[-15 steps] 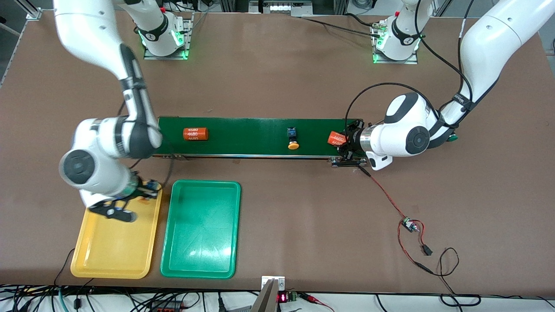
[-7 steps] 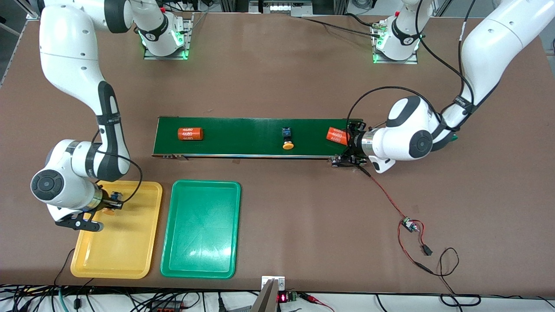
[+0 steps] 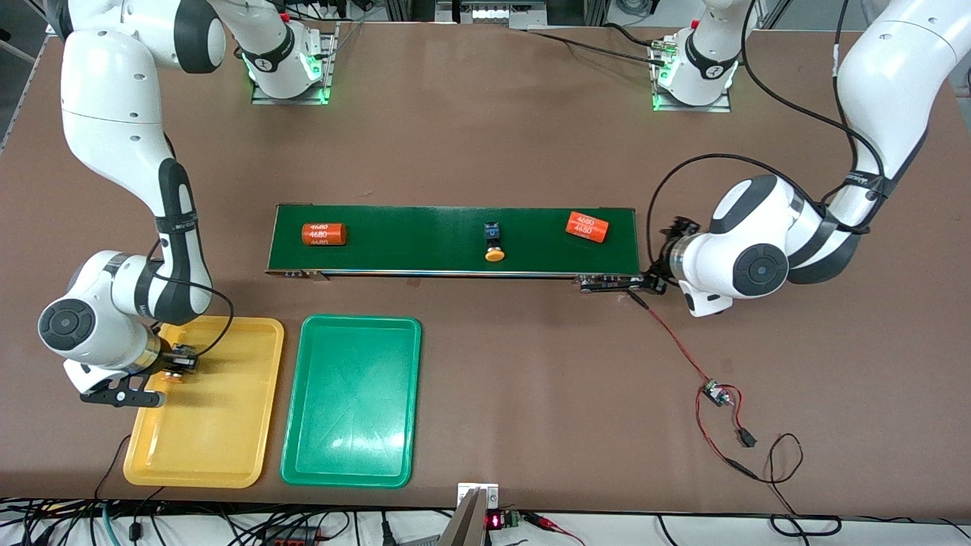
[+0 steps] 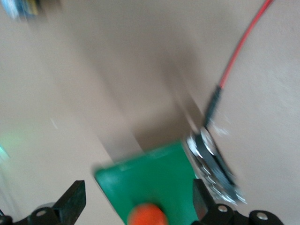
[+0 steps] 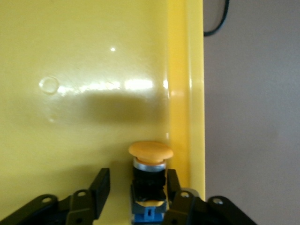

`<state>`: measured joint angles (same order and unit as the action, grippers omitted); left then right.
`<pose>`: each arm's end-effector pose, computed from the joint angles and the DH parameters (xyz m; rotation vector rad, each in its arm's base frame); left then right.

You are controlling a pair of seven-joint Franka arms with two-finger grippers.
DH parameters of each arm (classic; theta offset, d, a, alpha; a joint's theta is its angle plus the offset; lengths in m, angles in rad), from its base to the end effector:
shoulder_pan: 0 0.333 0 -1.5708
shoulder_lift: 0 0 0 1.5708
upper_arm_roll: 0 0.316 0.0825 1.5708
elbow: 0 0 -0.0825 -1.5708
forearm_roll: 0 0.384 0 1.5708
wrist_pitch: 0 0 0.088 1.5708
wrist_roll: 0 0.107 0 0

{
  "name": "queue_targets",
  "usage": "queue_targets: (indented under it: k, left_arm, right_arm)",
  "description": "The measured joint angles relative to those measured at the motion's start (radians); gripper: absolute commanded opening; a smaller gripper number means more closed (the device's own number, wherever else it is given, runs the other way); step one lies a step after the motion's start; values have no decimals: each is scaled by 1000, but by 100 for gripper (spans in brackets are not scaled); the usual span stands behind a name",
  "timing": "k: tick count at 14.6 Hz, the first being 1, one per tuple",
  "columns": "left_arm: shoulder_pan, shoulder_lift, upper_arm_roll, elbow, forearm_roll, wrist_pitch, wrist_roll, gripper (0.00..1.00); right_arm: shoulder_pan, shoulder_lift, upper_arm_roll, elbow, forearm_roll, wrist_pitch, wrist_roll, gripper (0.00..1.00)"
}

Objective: Sort buttons by color to trays
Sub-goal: 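Drop the yellow button into the yellow tray while the left gripper places cylinder, then grasp the second yellow button while the left gripper grasps a green button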

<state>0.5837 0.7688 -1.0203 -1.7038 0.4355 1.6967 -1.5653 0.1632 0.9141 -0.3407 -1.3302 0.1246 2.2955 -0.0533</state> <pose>0.5935 -0.1574 0.2829 -2.5506 -1.3721 0.5950 0.7472 -0.0687 0.2087 2.9623 -0.0954 0.1202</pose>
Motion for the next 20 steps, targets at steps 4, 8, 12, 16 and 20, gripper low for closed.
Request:
queue_targets:
  k: [4,8,12,16,20]
  left_arm:
    - [69,1,63,0,36,-62,453,100]
    - [101,1,78,-1,117,-62,684,100]
    - [106,1,118,1,142,-55,925,100]
    - [101,-28,243,2,125,39,1214,100]
    - [5,-121,469,-47,-56,106,1447,100]
  right_arm:
    - [35,-72,5,29,57,-101,0,100]
    - [118,-206,14,33,97,-302,1,100]
    - [259,-274,17,28,103,-440,52,100]
    - [407,-310,19,-20,106,-464,212,100]
    - [568,-325,19,-61,105,-464,412,100]
